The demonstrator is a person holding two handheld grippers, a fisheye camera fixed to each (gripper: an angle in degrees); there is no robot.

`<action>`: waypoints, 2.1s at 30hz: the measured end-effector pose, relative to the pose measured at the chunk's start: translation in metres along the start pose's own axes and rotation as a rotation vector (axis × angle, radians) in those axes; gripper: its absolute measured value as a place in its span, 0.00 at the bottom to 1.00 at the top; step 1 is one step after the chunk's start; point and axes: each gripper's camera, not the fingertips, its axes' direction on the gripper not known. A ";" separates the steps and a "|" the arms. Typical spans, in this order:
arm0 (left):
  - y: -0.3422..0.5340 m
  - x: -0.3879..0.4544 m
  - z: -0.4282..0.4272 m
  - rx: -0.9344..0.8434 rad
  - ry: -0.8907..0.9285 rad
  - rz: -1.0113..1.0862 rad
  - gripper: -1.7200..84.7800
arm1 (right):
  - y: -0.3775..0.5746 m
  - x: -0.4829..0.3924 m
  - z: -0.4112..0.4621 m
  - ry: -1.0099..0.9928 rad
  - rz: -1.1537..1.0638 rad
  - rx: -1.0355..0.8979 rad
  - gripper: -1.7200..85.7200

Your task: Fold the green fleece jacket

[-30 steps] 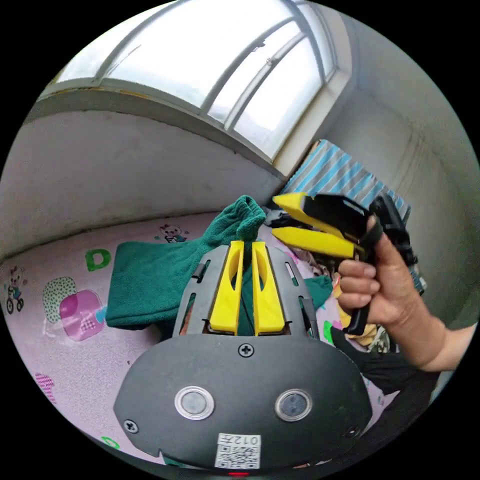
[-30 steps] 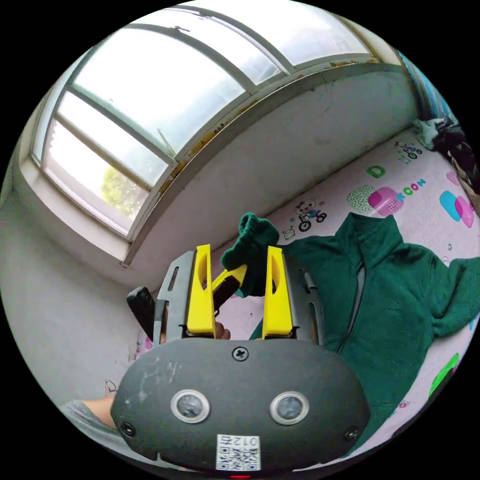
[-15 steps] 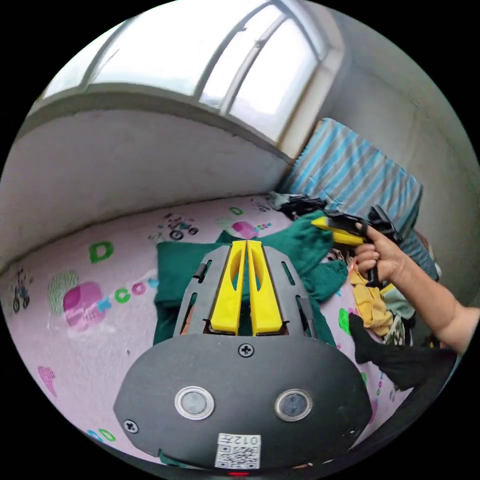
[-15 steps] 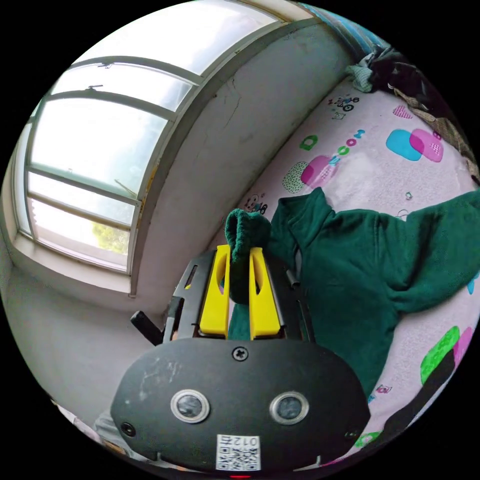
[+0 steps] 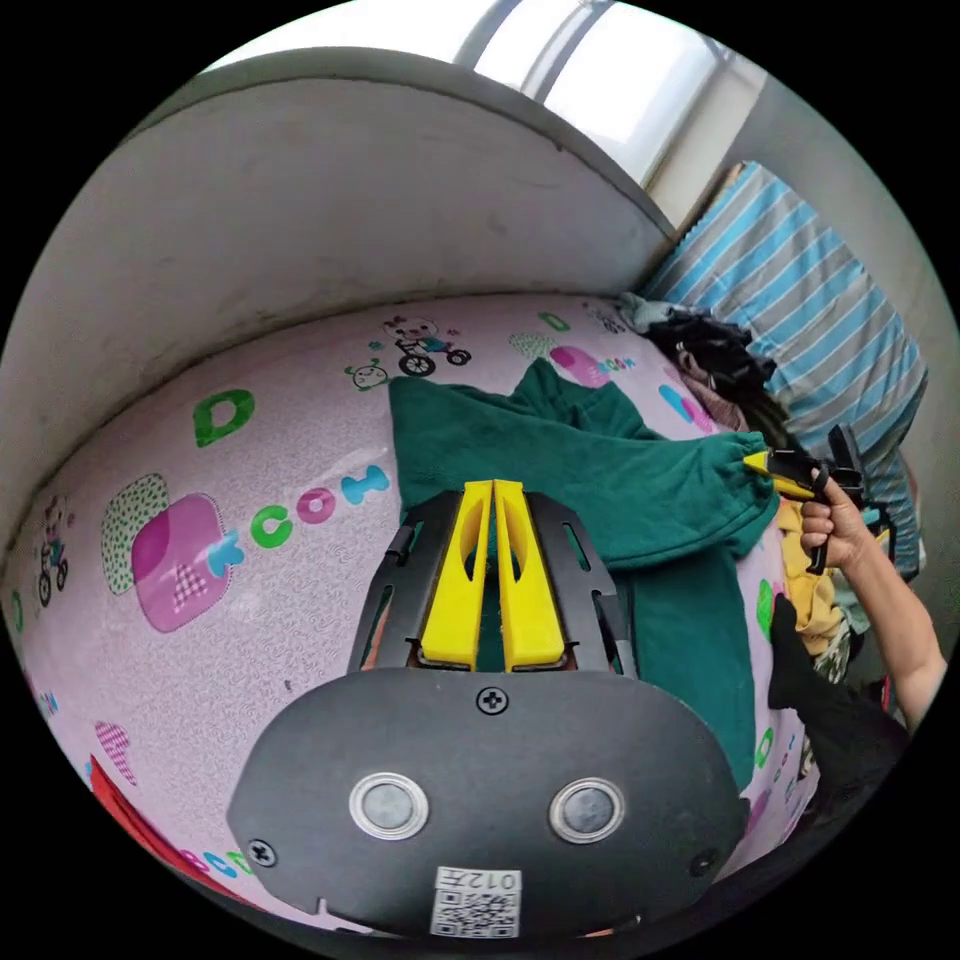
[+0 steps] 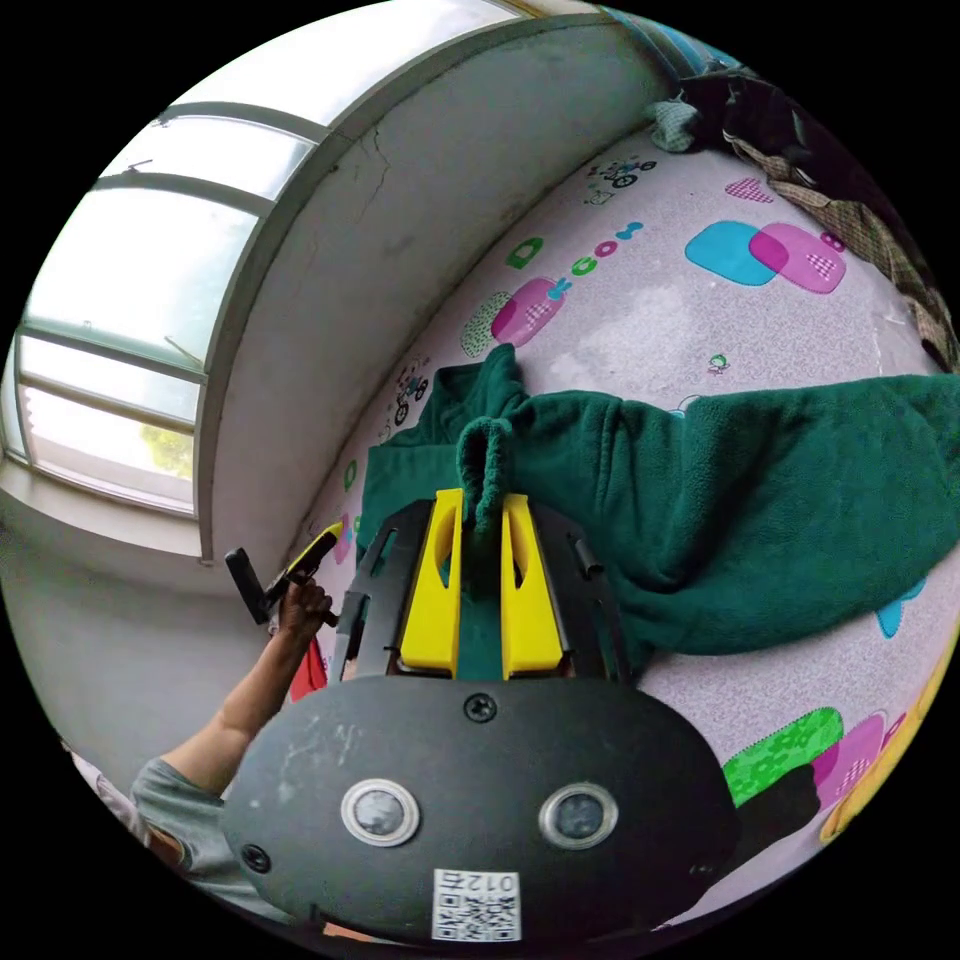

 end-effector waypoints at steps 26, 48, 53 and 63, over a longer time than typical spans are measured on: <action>-0.021 0.006 0.133 -0.167 -0.231 0.084 0.02 | 0.008 0.002 0.039 0.452 -0.235 -0.045 0.01; -0.030 0.130 0.185 -0.120 0.067 0.243 0.03 | -0.006 0.032 0.030 0.320 -0.160 0.114 0.01; -0.013 0.141 0.226 -0.209 -0.005 0.282 0.02 | -0.002 0.064 0.045 0.376 -0.147 0.045 0.01; -0.006 0.135 0.241 -0.219 -0.022 0.328 0.02 | 0.022 0.106 -0.031 0.350 -0.051 0.249 0.01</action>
